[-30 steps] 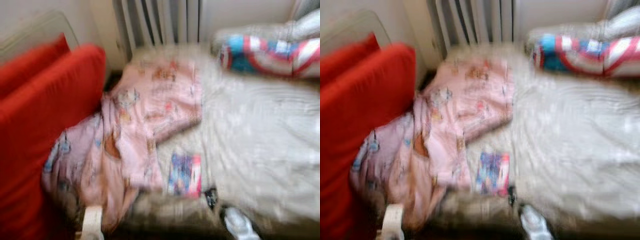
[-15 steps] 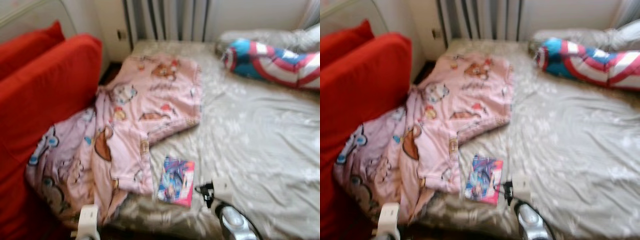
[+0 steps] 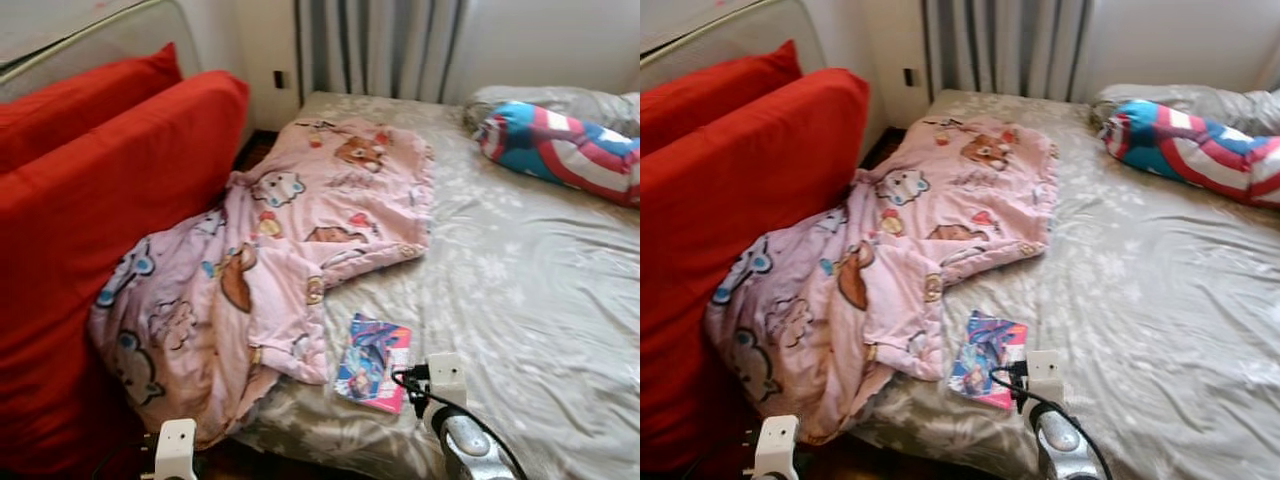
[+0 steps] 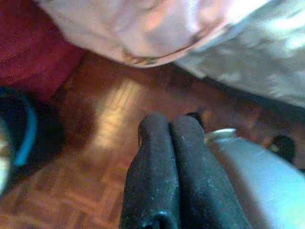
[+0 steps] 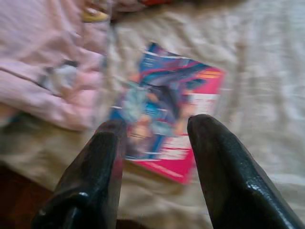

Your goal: Clean up the room

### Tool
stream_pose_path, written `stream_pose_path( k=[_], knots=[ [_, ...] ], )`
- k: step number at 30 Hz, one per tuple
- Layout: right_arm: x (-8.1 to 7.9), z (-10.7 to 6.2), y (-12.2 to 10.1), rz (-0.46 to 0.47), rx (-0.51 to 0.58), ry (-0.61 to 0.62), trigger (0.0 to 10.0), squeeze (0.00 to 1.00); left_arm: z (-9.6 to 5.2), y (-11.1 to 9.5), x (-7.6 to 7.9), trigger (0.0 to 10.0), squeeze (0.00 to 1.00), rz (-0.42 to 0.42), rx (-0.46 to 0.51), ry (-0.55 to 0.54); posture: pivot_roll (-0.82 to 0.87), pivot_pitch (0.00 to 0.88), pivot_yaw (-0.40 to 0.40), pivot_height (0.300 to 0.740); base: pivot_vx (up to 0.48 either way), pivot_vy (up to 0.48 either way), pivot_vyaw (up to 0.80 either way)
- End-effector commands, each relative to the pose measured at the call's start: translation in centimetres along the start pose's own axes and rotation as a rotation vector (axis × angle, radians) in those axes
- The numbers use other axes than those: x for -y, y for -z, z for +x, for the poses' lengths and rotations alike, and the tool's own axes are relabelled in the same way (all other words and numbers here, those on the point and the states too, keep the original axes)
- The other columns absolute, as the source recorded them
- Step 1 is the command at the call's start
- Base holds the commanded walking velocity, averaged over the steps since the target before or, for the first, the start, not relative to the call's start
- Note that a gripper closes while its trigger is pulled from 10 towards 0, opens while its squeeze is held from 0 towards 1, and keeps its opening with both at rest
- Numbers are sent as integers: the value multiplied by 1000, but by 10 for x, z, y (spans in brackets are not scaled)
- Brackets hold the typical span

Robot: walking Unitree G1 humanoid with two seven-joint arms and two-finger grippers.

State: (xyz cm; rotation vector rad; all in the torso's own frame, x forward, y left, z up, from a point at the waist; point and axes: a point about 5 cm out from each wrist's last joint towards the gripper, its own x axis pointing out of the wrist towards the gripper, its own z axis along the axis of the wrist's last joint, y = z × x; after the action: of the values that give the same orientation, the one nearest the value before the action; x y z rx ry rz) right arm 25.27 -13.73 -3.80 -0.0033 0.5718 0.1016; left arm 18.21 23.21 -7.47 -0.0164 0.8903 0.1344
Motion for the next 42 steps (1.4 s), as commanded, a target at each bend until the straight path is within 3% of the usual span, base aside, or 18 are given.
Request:
stream_pose_path(
  k=[1,27,42],
  knots=[
    [8,-3,6,2,-19,22,10000,0,0,1,1,10000,0,-4,-13,1,-112,100,29,740,0,0,0],
    [6,-2,3,-16,8,5,10000,0,0,0,1,10000,0,-10,2,11,-112,102,31,740,0,0,0],
    [6,-2,1,16,15,13,10000,0,0,-1,1,10000,0,-12,13,19,-112,109,31,740,192,0,160]
  ],
)
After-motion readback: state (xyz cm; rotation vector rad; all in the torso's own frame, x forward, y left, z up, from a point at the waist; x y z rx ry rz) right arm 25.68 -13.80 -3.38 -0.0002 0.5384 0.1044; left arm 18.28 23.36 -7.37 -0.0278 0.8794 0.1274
